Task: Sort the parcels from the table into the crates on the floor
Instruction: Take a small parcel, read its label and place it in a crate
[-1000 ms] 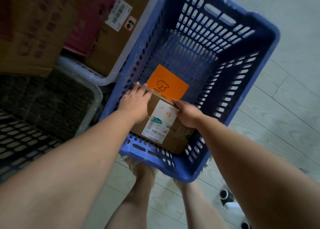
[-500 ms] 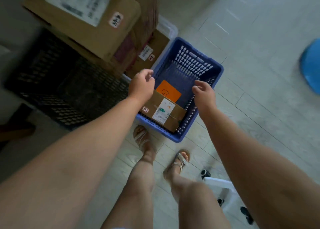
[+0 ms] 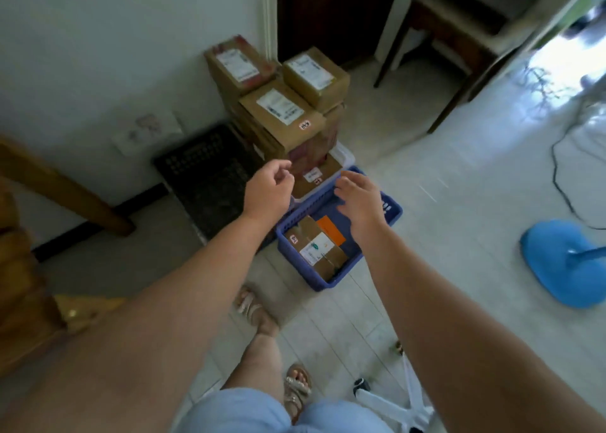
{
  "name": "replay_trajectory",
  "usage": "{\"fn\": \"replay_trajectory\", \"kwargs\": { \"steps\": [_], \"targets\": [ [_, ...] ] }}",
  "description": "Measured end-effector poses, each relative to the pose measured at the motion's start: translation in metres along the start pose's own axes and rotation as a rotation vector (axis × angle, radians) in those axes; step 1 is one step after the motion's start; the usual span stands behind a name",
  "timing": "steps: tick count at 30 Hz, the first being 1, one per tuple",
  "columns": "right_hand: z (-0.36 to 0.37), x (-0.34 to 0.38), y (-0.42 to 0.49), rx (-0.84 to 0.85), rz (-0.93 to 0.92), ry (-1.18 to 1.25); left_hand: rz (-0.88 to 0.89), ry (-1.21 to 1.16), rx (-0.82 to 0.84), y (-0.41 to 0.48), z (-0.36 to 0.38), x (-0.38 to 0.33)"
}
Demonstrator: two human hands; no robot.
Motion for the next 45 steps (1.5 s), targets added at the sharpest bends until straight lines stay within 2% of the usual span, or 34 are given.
{"fn": "replay_trajectory", "kwargs": {
  "steps": [5, 9, 15, 21, 28, 36, 40, 45],
  "targets": [
    [0.027, 0.084, -0.090, 0.131, -0.201, -0.015, 0.137, -0.075, -0.196, -0.062, -0.094, -0.068],
    [0.082, 0.150, -0.159, 0.262, -0.374, -0.004, 0.216, -0.155, -0.405, -0.103, -0.188, -0.096],
    [0.190, 0.204, -0.246, 0.437, -0.553, -0.027, 0.291, -0.133, -0.686, -0.158, -0.320, -0.105],
    [0.308, 0.229, -0.332, 0.541, -0.663, -0.067, 0.249, -0.085, -0.889, -0.211, -0.463, -0.085],
    [0.407, 0.233, -0.377, 0.501, -0.673, -0.124, 0.202, -0.055, -0.906, -0.230, -0.582, -0.050],
    [0.457, 0.267, -0.365, 0.397, -0.639, -0.157, 0.178, -0.082, -0.925, -0.191, -0.659, -0.037],
    [0.488, 0.284, -0.334, 0.395, -0.617, -0.235, 0.073, -0.204, -0.948, -0.152, -0.692, -0.028],
    [0.537, 0.293, -0.292, 0.495, -0.546, -0.343, -0.083, -0.330, -0.899, -0.099, -0.720, -0.009]
  ]
}}
Point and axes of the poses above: each hand's wrist, its own y-axis towards the middle knuckle, its own z-axis out of the palm, x = y × z, the point moved 7 cm from there along y, towards the middle knuckle, and after that the axes turned 11 degrees about -y, right-handed, at the moved point
